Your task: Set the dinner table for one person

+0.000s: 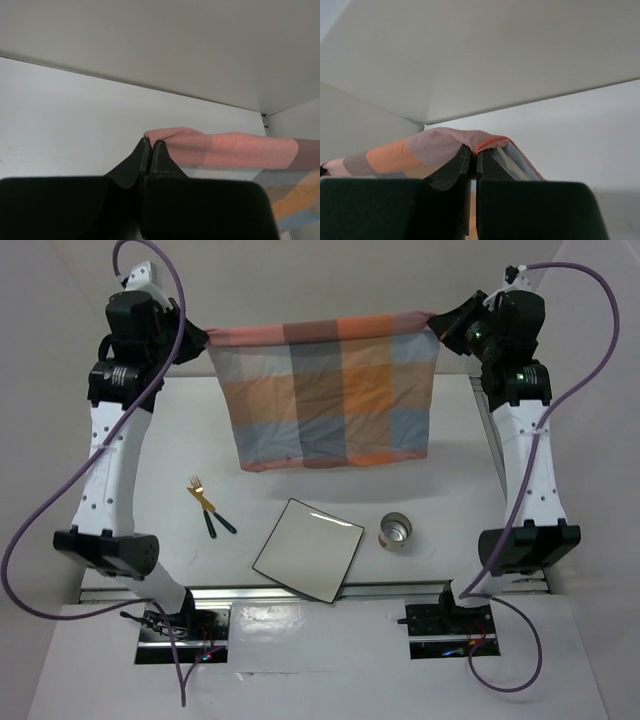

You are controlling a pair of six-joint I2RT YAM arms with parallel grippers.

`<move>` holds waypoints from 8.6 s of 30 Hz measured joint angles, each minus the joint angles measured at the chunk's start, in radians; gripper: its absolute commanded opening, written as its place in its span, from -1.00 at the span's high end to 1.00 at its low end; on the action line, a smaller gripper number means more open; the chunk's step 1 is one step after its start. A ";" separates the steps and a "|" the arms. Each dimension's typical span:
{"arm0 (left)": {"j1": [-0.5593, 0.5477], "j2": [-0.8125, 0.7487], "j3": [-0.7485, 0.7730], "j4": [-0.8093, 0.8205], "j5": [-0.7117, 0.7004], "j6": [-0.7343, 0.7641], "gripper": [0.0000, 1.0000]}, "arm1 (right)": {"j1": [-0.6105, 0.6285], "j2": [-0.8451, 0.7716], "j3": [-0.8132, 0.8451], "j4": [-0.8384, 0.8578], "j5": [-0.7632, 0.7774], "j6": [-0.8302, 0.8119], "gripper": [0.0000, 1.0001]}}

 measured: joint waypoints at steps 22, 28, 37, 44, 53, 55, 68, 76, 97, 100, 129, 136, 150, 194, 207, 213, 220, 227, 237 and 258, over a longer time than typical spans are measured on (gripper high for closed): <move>0.126 0.163 -0.270 0.114 0.182 -0.001 1.00 | -0.021 0.214 -0.277 0.183 -0.174 0.034 1.00; 0.140 0.023 -0.690 0.188 0.199 -0.016 1.00 | -0.019 0.102 -0.712 0.233 -0.207 0.030 1.00; 0.153 0.004 -0.964 0.126 0.166 -0.076 -1.00 | 0.044 0.090 -0.948 0.214 -0.151 0.013 -0.84; 0.156 -0.051 -0.910 0.059 0.136 -0.066 -1.00 | 0.054 -0.018 -0.893 0.142 -0.040 0.009 -0.76; 0.058 -0.082 -0.753 0.102 0.125 -0.018 -0.02 | 0.056 -0.217 -0.851 0.034 0.098 -0.016 -0.51; 0.015 -0.042 -0.760 0.098 0.111 -0.008 0.01 | 0.057 -0.266 -0.885 0.002 0.127 -0.019 -0.63; -0.098 0.183 -0.781 0.092 0.037 -0.008 -0.01 | 0.058 -0.396 -1.077 -0.195 0.155 -0.021 -0.74; -0.121 0.125 -0.798 0.082 0.030 -0.007 -0.35 | 0.058 -0.436 -1.072 -0.247 0.101 -0.007 -0.71; -0.122 -0.016 -0.689 0.024 0.042 -0.002 -0.37 | 0.157 -0.534 -1.234 -0.355 0.080 0.222 -0.25; -0.122 -0.016 -0.693 0.023 0.045 -0.001 -0.37 | 0.190 -0.528 -1.255 -0.353 0.098 0.250 0.07; -0.109 -0.008 -0.569 -0.024 0.068 -0.003 -0.40 | 0.258 0.342 -0.132 -0.241 0.362 -0.047 1.00; -0.104 -0.003 -0.518 -0.027 0.095 -0.002 -0.40 | 0.253 0.611 0.135 -0.225 0.354 -0.080 1.00; -0.104 -0.002 -0.537 -0.040 0.118 0.003 -0.45 | 0.192 0.829 0.283 -0.239 0.319 -0.084 1.00; -0.101 -0.147 -0.761 -0.100 -0.171 -0.009 -0.61 | 0.277 -0.342 -1.096 0.102 -0.056 -0.140 -0.67; -0.099 -0.140 -0.735 -0.084 -0.111 -0.010 -0.59 | 0.265 -0.418 -1.538 0.371 -0.375 -0.031 -0.71; -0.099 -0.140 -0.730 -0.081 -0.092 -0.010 -0.59 | 0.261 -0.296 -1.585 0.540 -0.452 -0.016 -0.58; -0.099 -0.141 -0.706 -0.079 -0.085 -0.009 -0.59 | 0.259 -0.137 -1.592 0.744 -0.575 -0.001 -0.45; -0.099 -0.140 -0.702 -0.080 -0.073 -0.009 -0.59 | 0.259 -0.014 -1.553 0.824 -0.644 -0.002 -0.28; -0.099 -0.139 -0.698 -0.080 -0.071 -0.009 -0.59 | 0.259 0.069 -1.529 0.879 -0.669 0.016 0.06; -0.099 -0.133 -0.694 -0.082 -0.060 -0.009 -0.59 | 0.253 -0.196 -1.462 0.614 -0.631 0.019 1.00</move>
